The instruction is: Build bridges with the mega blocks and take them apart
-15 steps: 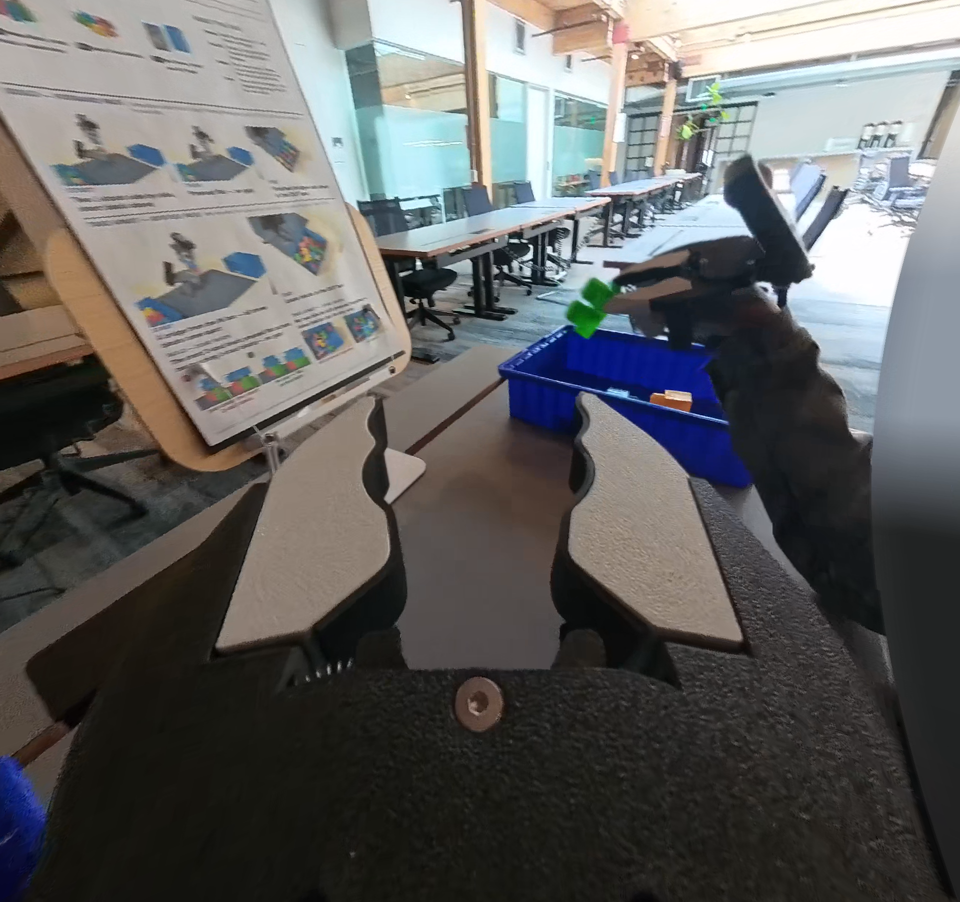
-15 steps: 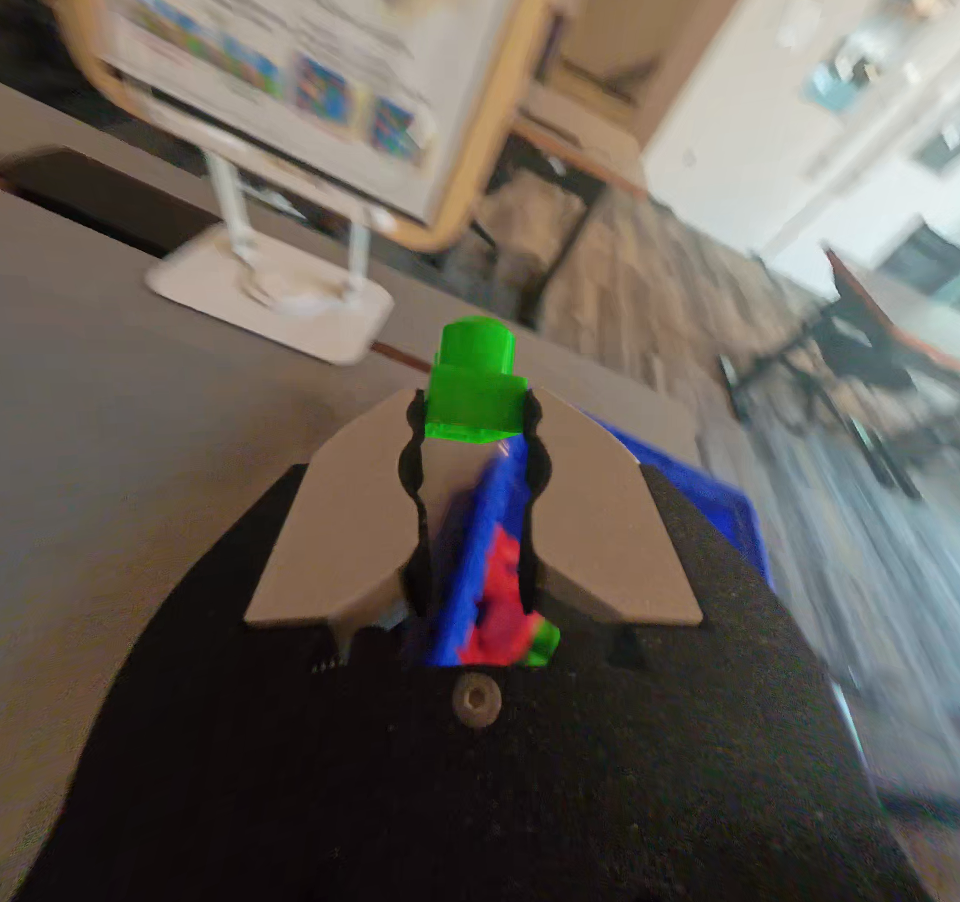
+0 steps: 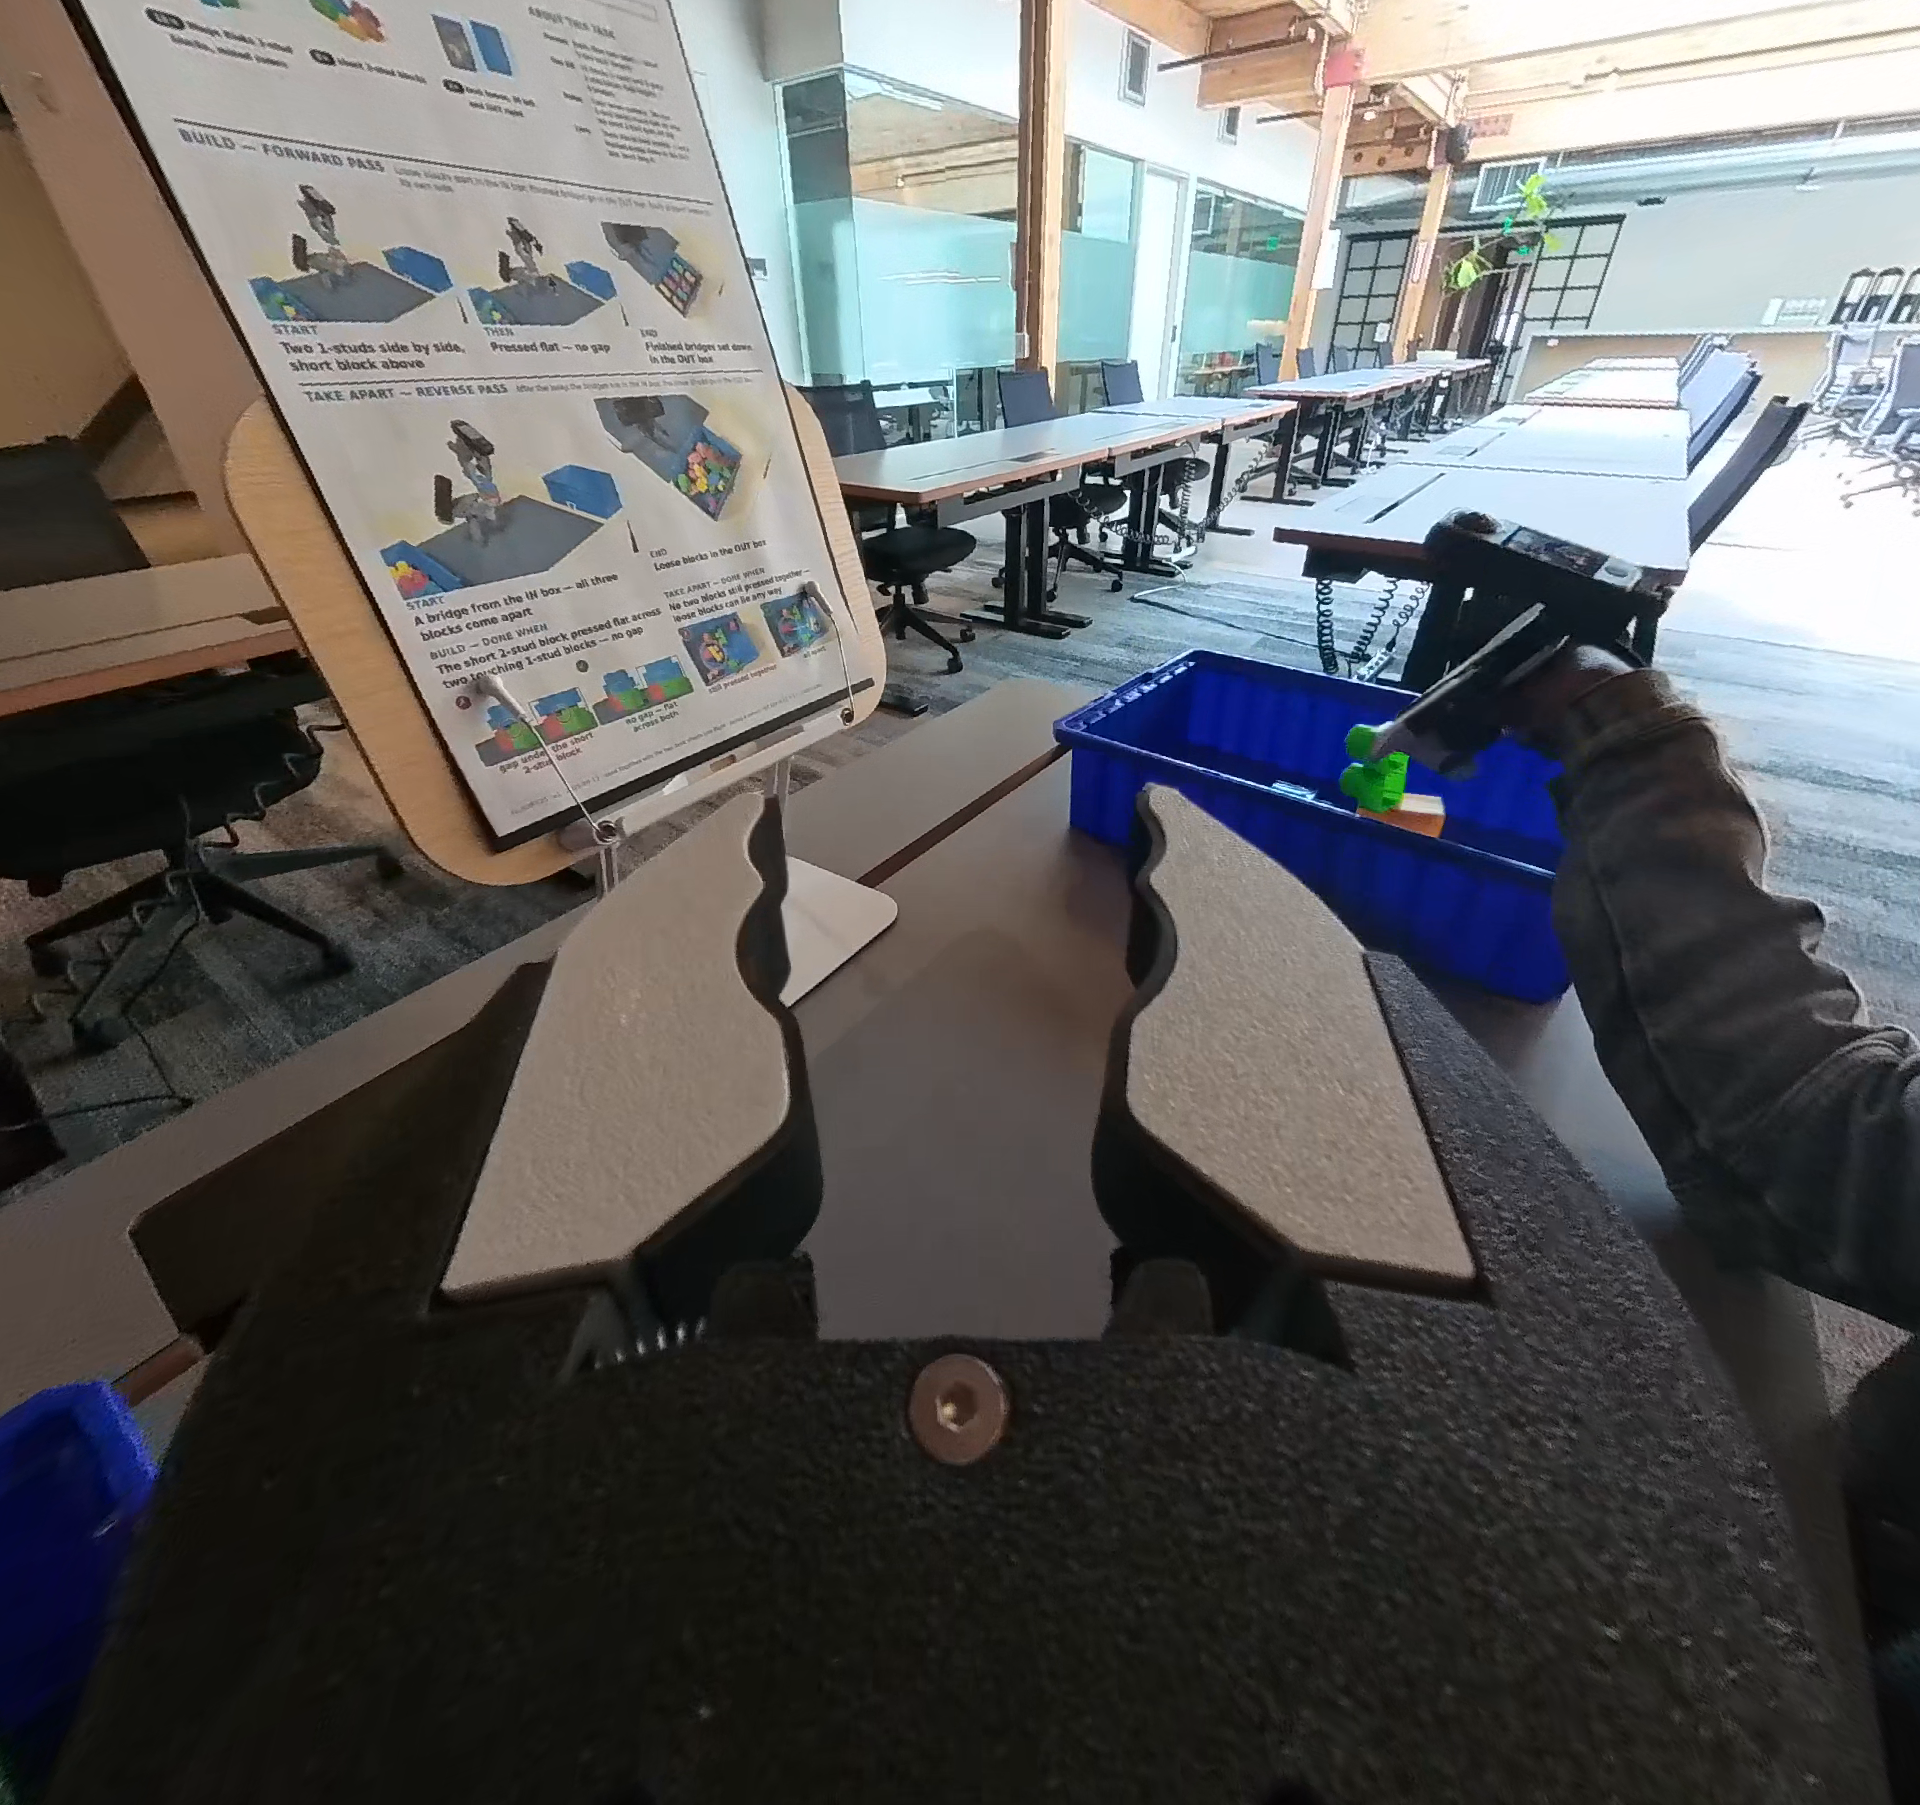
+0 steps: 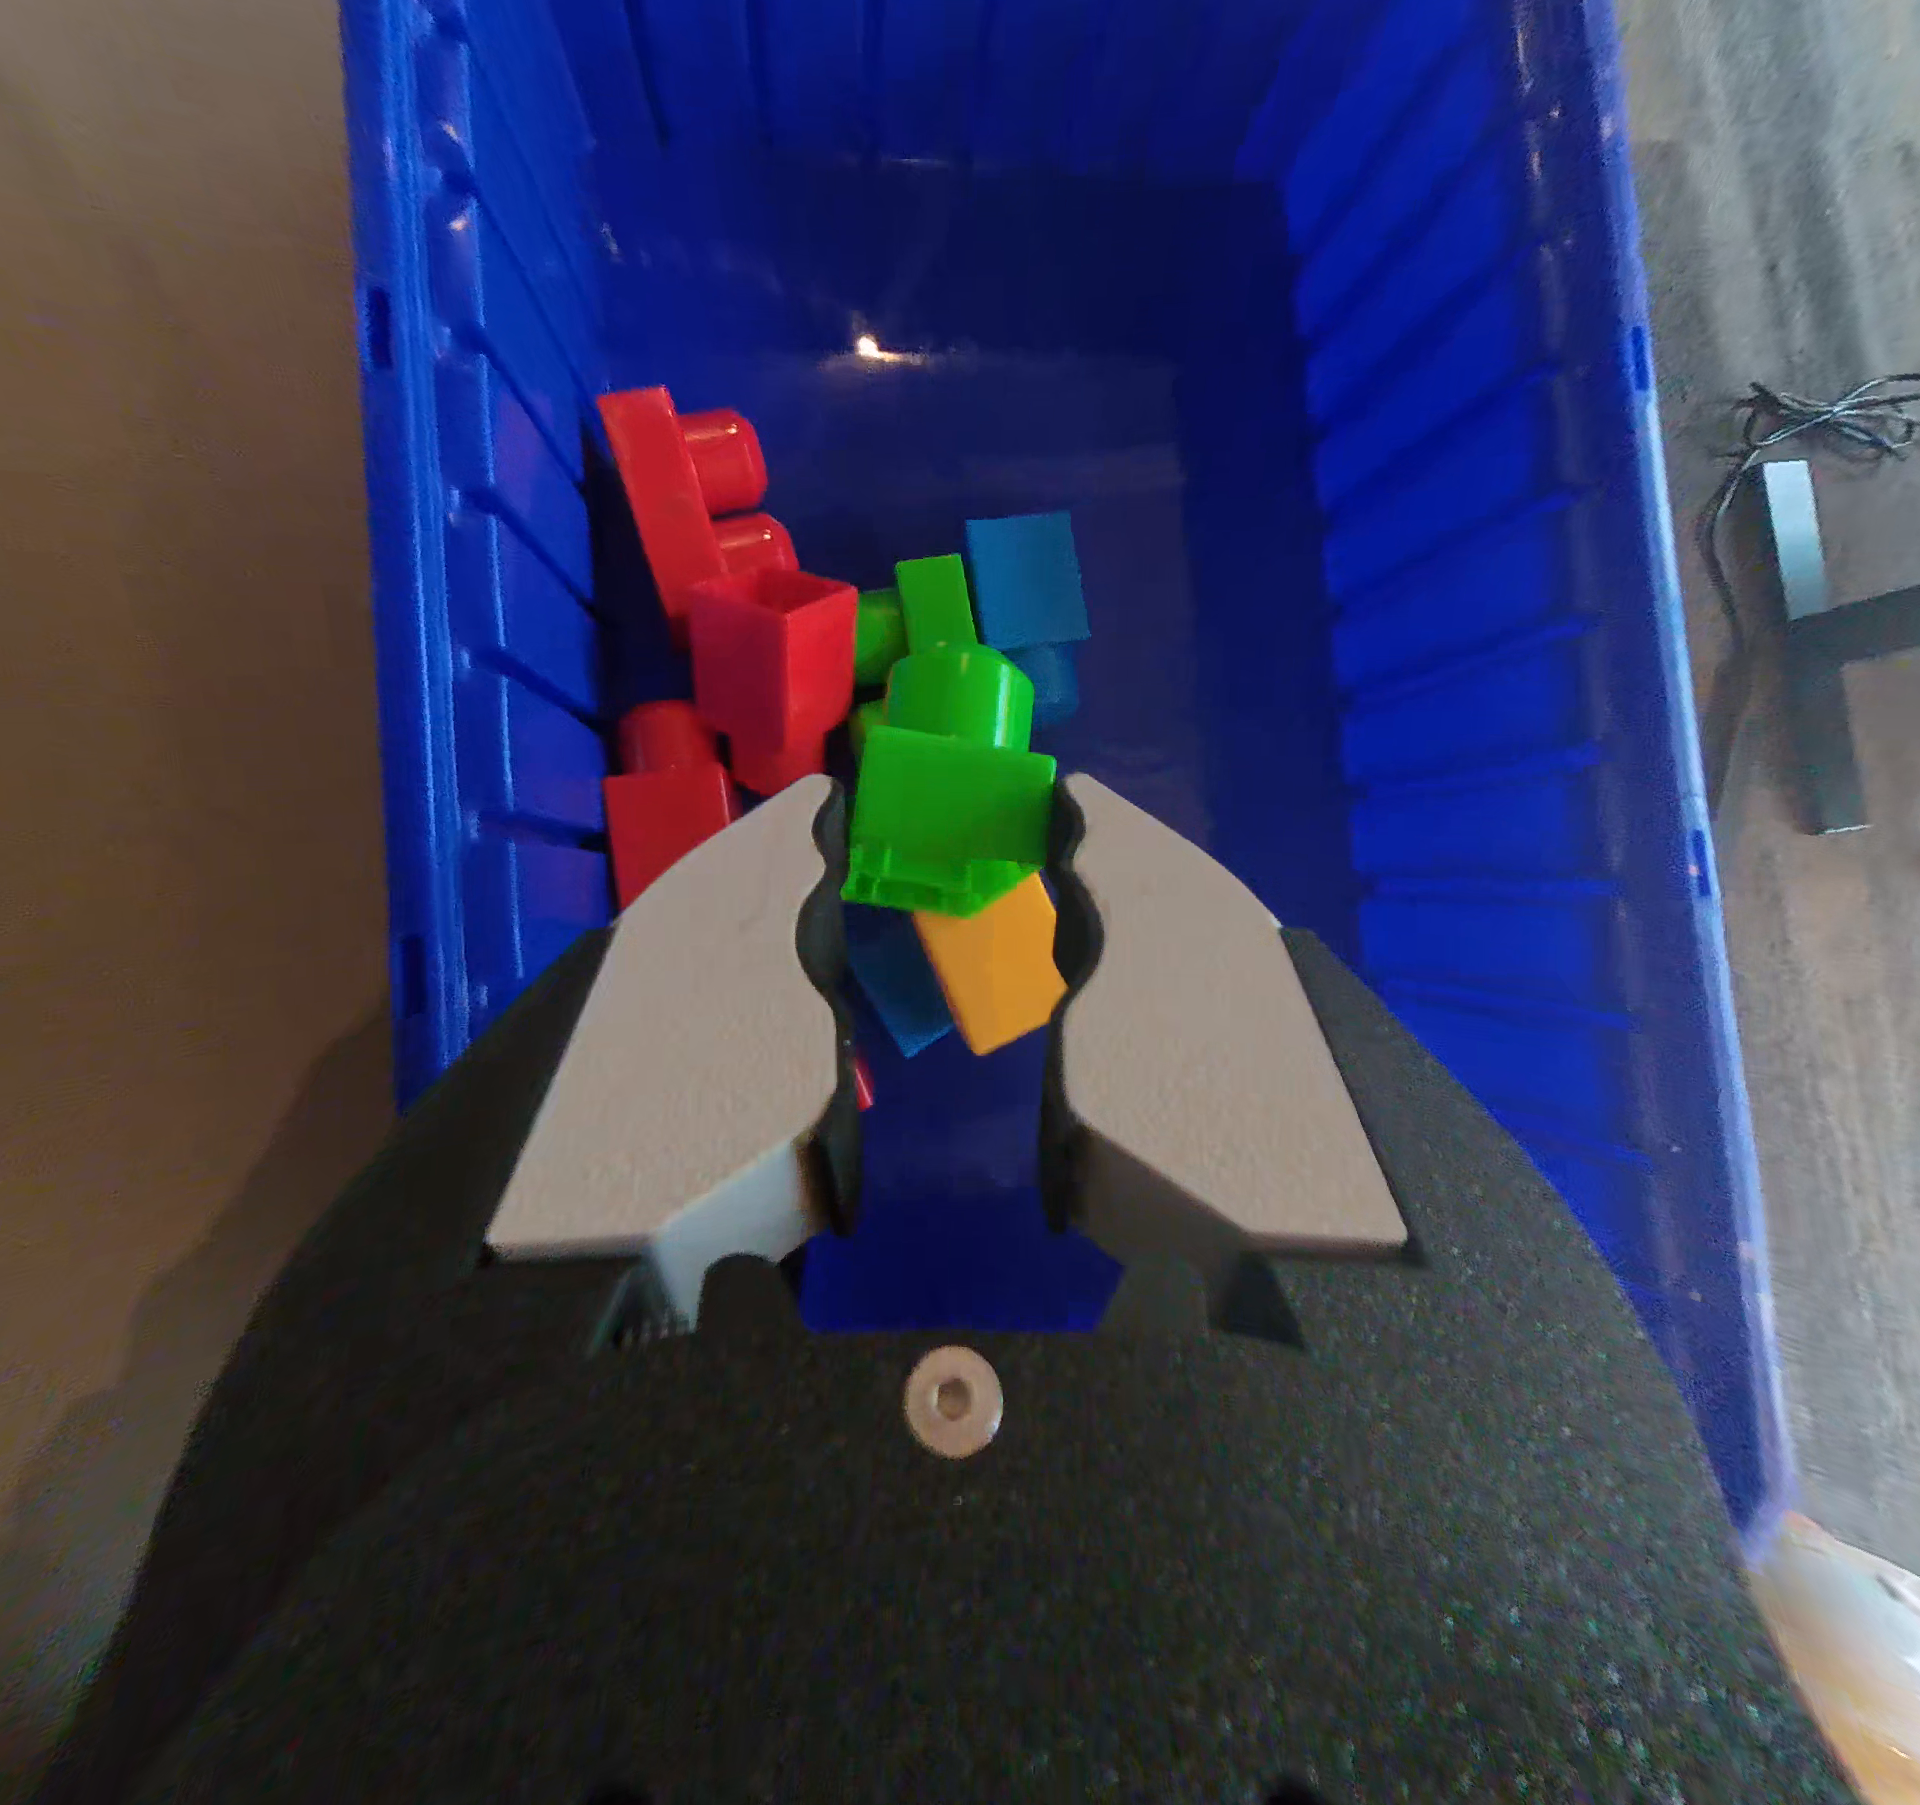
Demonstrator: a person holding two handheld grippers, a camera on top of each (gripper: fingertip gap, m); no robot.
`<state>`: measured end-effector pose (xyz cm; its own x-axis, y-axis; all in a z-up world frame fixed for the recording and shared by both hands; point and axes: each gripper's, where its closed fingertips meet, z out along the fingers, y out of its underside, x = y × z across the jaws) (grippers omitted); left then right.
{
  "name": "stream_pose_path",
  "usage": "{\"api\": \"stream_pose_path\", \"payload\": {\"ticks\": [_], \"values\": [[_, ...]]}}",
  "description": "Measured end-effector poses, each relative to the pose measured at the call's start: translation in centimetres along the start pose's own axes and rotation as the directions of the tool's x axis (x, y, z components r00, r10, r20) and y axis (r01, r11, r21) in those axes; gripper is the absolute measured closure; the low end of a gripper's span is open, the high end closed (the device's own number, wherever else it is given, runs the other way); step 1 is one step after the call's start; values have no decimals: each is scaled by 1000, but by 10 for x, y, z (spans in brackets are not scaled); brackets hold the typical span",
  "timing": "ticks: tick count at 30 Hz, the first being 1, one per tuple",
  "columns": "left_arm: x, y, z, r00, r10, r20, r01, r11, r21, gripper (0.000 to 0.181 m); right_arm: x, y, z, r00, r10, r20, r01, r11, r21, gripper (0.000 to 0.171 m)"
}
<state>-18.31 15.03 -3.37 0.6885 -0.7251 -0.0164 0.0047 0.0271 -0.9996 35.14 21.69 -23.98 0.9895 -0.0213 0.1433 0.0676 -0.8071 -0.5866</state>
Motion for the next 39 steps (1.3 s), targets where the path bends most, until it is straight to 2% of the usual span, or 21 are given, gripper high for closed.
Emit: {"api": "stream_pose_path", "payload": {"ticks": [6,10,13,19,22,25,28,35,39], "values": [[5,4,6,1000,10,-13,-10,1000,-28,119,0,-2,4,1000,-7,-11,7,1000,-1,133],[4,4,6,1000,8,-12,-8,1000,-26,119,6,-3,5,999,-13,-49,13,1000,3,122],[3,3,4,1000,5,-8,-5,1000,-23,119,10,-8,1,997,-14,-80,16,999,30,119],[-2,5,1,1000,10,28,-9,999,-39,119,6,-33,-22,995,-23,-102,41,983,177,111],[-14,12,-5,994,26,110,-16,996,-88,119,-6,-52,-43,995,-48,-83,70,954,292,104],[-40,24,-20,960,71,271,-21,983,-182,119,-24,-69,-65,994,-95,-56,109,915,389,92],[-65,38,-42,902,117,416,2,961,-275,119,-40,-79,-79,986,-158,-47,163,882,441,88],[-111,61,-103,820,172,546,118,883,-455,117,-57,-85,-90,978,-208,-25,195,857,477,88],[-144,82,-140,789,143,598,248,816,-522,117,-52,-80,-88,980,-196,-27,186,868,461,89]]}}
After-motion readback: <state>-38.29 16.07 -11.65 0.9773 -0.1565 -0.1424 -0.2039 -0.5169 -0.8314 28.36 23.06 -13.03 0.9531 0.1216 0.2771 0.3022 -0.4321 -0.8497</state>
